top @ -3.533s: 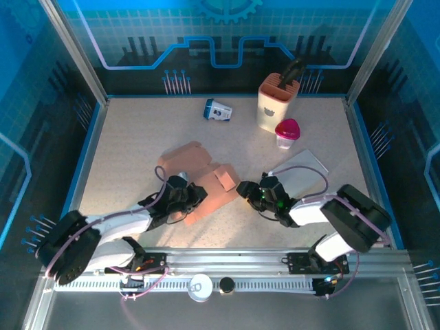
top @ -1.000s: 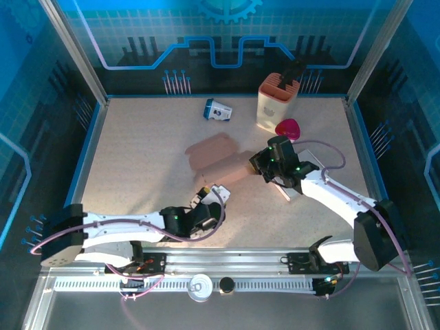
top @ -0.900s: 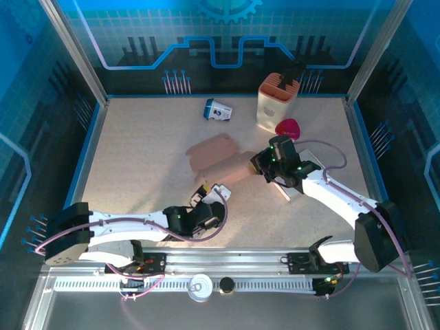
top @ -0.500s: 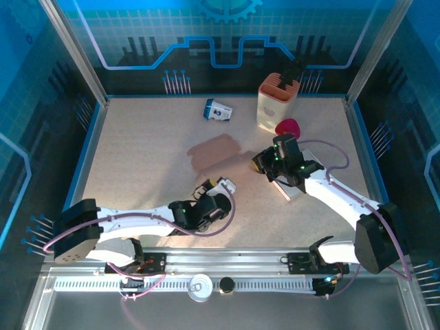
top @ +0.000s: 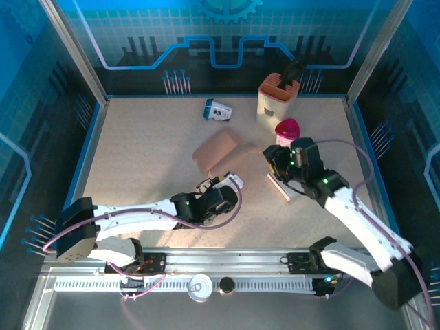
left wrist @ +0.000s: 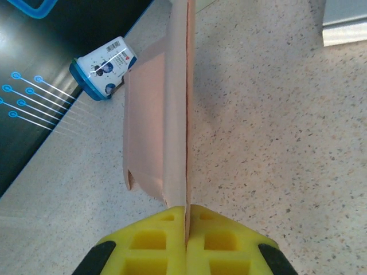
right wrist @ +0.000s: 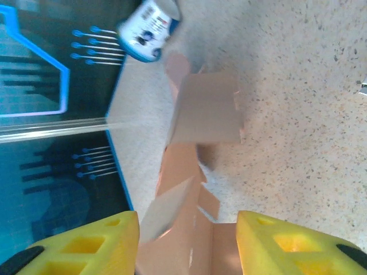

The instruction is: Fold the paper box

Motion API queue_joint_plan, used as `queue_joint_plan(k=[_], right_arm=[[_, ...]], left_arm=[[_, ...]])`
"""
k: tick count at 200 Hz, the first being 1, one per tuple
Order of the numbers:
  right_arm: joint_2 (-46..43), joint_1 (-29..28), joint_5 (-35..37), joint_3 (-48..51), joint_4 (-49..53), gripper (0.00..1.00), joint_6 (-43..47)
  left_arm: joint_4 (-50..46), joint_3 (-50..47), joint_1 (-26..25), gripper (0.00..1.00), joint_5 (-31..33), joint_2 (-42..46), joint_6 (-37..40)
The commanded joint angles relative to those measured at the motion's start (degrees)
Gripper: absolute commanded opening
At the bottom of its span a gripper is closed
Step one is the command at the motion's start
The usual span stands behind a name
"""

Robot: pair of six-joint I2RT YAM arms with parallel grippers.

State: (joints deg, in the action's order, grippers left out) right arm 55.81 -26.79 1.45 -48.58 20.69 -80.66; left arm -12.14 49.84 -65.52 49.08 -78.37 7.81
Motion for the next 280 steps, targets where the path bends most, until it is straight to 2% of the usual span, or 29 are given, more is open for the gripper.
queue_joint_plan(k=[1,22,47,89,117,184,213,230,236,264,280], right_arm=[[-4.46,-4.11,6.73,-0.77,7.31,0.49,1.47],[-4.48,-9.88,10.09,-1.4,5.64,0.51,-0.15],[0.97,-15.43,11.72,-5.78,3.48,0.54,-0.95],[8.51,-16.74,9.81,-9.1,-0.75,0.51,-2.42],[10.72,-16.39,8.52,-9.96,-1.88,0.38,-3.0],[13.51,-15.84,5.65,-9.02,-4.77,0.25,-4.94],[13.24,-15.84,5.67,-9.09,-4.79,0.15,-4.94],[13.1,-15.77,5.26,-9.04,-4.88,0.04,-5.02],[12.94,-15.82,5.24,-8.92,-4.95,0.0,-5.16],[10.89,-15.79,5.91,-8.44,-5.63,0.0,-5.52],[9.39,-15.82,6.54,-8.94,-5.27,0.0,-5.04]], left_arm=[[-5.98,3.27,0.94,0.0,-3.56,1.68,-2.69],[-7.76,5.09,1.09,0.0,-4.62,1.55,-2.36],[-9.6,7.29,1.18,0.0,-4.65,0.87,-1.89],[-10.69,9.13,1.09,0.0,-4.88,1.41,-1.18],[-10.52,9.27,1.01,0.0,-4.96,2.11,-0.3],[-10.27,10.8,1.0,0.0,-4.87,1.57,0.59],[-10.59,10.98,1.01,0.0,-4.69,1.53,0.54],[-10.3,11.11,1.0,0.0,-4.45,1.63,0.4],[-10.25,11.14,1.03,0.07,-4.24,1.77,0.32],[-12.38,12.96,0.51,0.4,-3.85,5.37,-4.05],[-13.39,13.5,-0.18,0.47,-6.02,10.53,-7.92]])
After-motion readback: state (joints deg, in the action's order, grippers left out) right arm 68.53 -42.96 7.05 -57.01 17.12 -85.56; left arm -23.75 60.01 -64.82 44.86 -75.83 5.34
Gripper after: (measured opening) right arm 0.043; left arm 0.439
